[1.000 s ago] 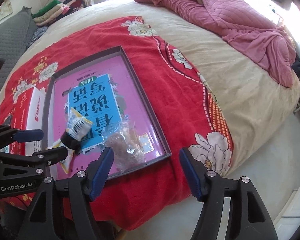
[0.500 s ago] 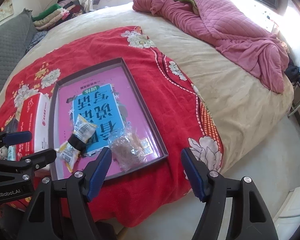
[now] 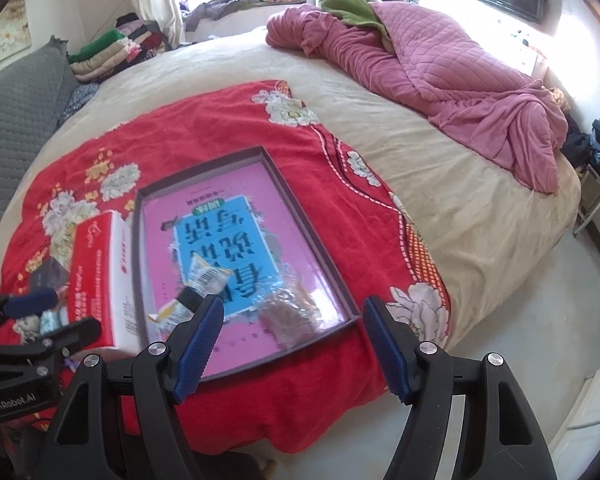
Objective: Organize soft objects
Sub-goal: 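Withdraw both open tools back toward the pile of items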
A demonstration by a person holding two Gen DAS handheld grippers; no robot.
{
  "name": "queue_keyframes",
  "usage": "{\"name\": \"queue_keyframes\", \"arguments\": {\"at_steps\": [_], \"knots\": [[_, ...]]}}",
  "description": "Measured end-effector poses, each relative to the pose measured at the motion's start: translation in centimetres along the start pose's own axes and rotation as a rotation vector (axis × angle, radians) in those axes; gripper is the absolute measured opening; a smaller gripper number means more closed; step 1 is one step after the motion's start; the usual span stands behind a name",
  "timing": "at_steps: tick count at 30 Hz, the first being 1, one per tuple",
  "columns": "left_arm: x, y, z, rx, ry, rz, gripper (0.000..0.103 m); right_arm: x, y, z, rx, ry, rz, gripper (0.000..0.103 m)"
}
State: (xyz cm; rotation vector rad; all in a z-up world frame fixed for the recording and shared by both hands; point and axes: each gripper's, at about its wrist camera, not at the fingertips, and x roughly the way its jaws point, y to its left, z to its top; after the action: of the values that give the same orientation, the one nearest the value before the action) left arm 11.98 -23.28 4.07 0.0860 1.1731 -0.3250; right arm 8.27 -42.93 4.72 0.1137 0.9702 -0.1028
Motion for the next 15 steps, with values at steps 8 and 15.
{"name": "queue_keyframes", "arguments": {"at_steps": [8, 15], "knots": [[-2.1, 3.3, -1.2, -0.071, -0.038, -0.003, 0.072, -2.1, 2.8, 0.5, -0.033, -0.036, 0.009, 0.073], [-3.8, 5.5, -2.3, -0.099, -0.069, 0.012, 0.072, -3.8, 5.5, 0.6, -0.057, -0.069, 0.046, 0.073]]}}
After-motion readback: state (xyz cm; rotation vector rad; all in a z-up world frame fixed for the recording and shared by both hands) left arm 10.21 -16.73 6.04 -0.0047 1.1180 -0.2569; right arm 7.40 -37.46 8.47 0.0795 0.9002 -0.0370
